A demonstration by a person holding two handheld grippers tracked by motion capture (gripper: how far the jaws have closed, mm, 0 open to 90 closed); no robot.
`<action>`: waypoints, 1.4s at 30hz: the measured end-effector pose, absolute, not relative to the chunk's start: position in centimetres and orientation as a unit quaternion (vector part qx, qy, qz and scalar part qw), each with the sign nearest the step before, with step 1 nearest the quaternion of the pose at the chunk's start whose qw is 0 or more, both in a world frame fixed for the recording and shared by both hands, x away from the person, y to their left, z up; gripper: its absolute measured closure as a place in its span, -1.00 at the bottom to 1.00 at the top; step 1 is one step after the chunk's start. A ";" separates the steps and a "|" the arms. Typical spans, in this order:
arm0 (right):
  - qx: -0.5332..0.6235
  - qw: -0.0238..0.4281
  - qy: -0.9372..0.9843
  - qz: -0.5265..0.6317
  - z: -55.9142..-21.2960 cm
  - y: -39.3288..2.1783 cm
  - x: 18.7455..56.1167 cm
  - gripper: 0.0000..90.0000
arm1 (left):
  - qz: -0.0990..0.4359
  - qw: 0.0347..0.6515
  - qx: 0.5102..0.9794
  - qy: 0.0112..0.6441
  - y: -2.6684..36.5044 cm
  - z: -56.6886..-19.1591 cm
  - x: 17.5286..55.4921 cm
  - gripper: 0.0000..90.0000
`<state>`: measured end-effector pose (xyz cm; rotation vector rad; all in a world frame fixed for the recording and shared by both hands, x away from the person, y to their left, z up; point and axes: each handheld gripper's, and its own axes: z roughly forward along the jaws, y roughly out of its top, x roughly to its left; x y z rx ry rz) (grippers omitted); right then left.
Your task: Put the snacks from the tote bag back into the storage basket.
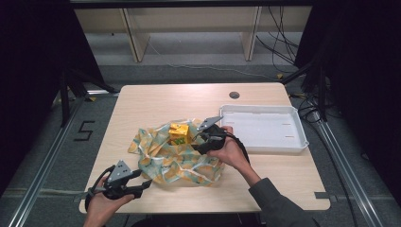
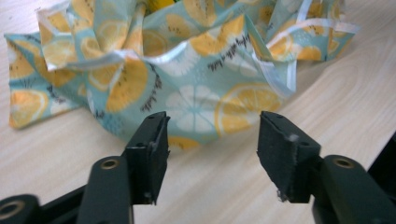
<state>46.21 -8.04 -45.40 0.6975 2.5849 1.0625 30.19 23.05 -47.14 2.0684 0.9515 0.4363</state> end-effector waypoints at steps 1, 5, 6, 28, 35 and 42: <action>0.255 0.123 0.887 0.364 -45.4 -7.9 46.0 -0.06 | 0.170 0.401 0.817 0.378 23.1 -47.3 29.8 -0.08; 0.263 0.101 0.885 0.371 -45.6 -7.2 46.0 -0.09 | 0.170 0.396 0.816 0.384 23.2 -48.2 29.0 -0.15; 0.256 0.107 0.888 0.367 -45.7 -7.2 46.2 -0.10 | 0.169 0.395 0.819 0.381 23.2 -48.5 28.9 -0.16; 0.262 0.085 0.886 0.372 -46.5 -5.7 48.4 -0.31 | 0.164 0.370 0.833 0.377 22.8 -49.6 28.5 -0.21; 0.243 0.088 0.886 0.385 -45.6 -4.8 48.9 -0.33 | 0.166 0.372 0.828 0.384 22.7 -49.8 28.5 -0.23; 0.226 0.099 0.884 0.397 -44.9 -4.0 49.4 -0.31 | 0.165 0.370 0.830 0.383 22.8 -49.8 28.5 -0.23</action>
